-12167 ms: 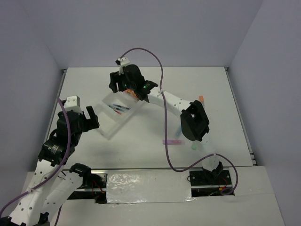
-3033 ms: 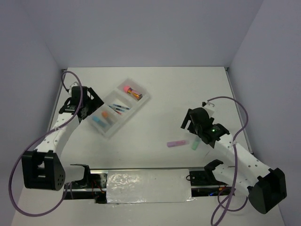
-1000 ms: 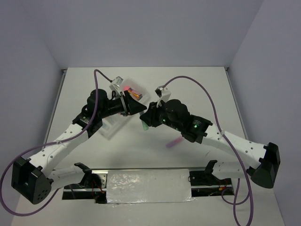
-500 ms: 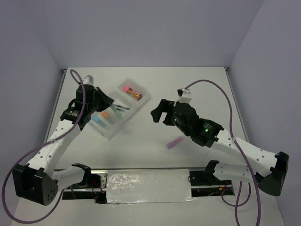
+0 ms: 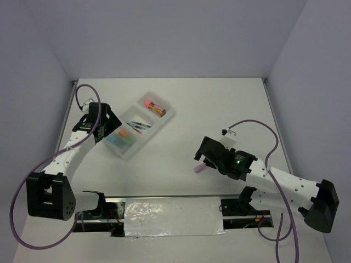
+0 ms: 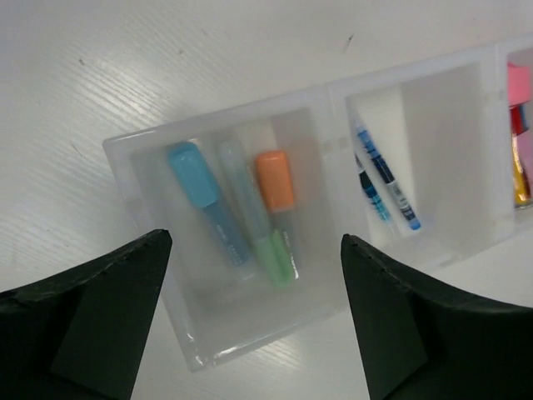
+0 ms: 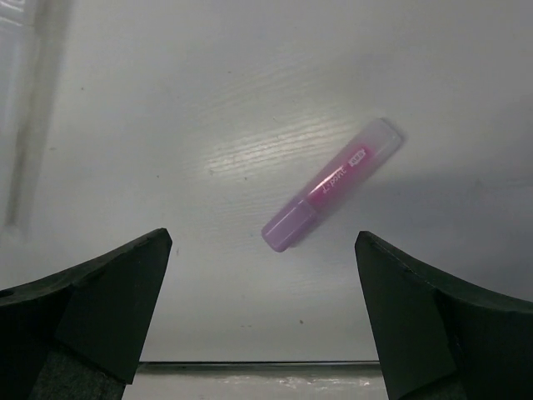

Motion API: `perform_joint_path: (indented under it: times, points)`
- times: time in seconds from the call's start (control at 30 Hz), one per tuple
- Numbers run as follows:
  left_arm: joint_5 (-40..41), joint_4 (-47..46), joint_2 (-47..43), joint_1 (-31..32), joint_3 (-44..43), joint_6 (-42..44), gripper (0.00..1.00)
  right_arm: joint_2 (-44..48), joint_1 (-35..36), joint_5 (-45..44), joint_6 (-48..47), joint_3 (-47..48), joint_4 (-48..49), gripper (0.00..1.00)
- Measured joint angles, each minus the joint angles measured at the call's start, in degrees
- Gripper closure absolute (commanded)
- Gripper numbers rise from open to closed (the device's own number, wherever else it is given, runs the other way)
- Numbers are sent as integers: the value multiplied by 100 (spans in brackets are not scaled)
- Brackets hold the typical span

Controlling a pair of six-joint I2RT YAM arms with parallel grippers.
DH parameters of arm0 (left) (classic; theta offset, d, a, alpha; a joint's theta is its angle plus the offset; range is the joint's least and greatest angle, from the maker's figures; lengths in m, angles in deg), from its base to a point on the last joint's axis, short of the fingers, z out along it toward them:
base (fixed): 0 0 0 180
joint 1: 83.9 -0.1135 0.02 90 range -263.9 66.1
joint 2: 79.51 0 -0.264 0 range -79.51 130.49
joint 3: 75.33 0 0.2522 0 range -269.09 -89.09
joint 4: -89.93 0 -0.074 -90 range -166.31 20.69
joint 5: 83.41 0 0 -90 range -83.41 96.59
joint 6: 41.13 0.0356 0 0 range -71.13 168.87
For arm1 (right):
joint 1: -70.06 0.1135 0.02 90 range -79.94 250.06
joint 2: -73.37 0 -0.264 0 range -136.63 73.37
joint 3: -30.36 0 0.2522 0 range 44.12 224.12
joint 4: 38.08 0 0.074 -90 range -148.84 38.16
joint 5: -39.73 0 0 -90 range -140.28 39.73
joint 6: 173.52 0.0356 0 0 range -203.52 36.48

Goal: Sort the stationery into containers
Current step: Place the pen in the storage box, then pick up the pen from the center of the board.

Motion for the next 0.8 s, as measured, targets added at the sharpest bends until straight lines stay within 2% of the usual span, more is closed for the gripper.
perform_joint_path:
  times: [0.23,0.43,0.67,0.77,0.8]
  points:
    - [-55,74,-341,0,-2,17,1,-319,-2,-199,1311,-72,-501,1]
    - [-476,321,-1193,0,-247,470,1,-1222,-2,-308,2190,17,-719,19]
    - [-911,704,-1875,0,-555,1211,1,-2490,-37,-175,2605,319,-551,21]
    - [-1038,874,-2006,0,-509,1440,1,-2981,-76,42,2610,334,-310,33]
    - [-1067,905,-2044,0,-472,1521,1,-3099,-79,68,2590,363,-271,42]
